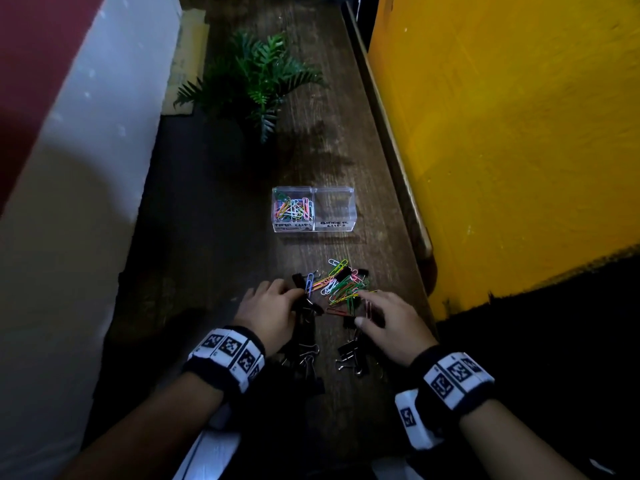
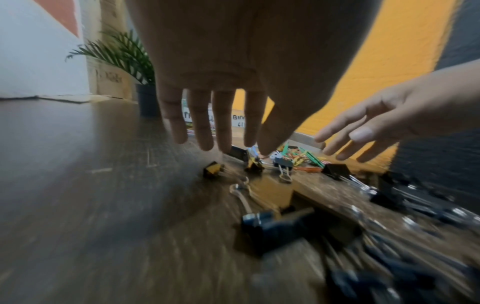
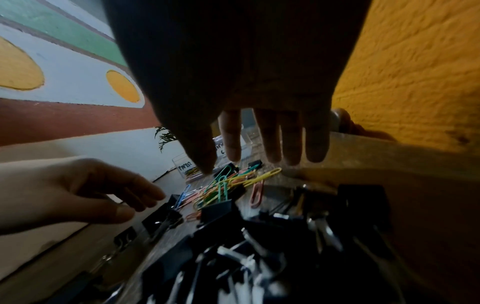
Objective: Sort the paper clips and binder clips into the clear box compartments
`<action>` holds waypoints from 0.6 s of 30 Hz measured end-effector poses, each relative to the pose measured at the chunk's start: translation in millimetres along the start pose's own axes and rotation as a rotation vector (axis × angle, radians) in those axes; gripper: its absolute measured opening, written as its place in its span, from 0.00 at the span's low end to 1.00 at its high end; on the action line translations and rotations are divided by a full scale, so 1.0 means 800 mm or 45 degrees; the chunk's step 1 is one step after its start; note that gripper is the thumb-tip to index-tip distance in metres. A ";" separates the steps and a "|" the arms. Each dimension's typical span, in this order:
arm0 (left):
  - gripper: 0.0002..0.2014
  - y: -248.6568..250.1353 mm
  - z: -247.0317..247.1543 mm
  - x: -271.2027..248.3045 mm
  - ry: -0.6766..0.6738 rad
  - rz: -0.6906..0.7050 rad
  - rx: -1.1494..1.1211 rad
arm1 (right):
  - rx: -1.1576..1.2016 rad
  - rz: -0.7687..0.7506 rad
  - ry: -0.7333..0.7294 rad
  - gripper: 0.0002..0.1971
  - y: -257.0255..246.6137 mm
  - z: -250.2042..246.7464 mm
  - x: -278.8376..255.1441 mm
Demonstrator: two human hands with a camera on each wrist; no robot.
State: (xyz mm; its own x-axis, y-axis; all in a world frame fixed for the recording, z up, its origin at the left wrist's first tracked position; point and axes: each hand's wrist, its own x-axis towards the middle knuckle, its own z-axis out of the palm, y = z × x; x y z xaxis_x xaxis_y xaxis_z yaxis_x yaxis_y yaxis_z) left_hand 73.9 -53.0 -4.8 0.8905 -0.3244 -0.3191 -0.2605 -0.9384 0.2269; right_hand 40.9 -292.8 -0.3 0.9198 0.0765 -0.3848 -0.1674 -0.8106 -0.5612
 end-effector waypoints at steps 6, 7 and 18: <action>0.17 0.020 -0.009 0.037 0.090 -0.031 -0.075 | -0.153 -0.033 0.202 0.21 -0.004 -0.019 0.027; 0.17 0.024 -0.008 0.043 0.067 -0.040 -0.059 | -0.206 -0.036 0.173 0.21 -0.005 -0.017 0.030; 0.13 0.002 0.001 0.039 -0.022 -0.169 -0.022 | -0.256 -0.092 0.057 0.11 0.003 -0.005 0.025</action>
State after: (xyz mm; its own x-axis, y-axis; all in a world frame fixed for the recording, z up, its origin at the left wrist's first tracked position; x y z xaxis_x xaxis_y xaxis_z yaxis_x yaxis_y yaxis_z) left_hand 101.2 -64.3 -15.2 0.9099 -0.2000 -0.3633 -0.1344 -0.9710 0.1978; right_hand 60.0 -295.7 -6.1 0.9425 0.1165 -0.3131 -0.0302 -0.9037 -0.4272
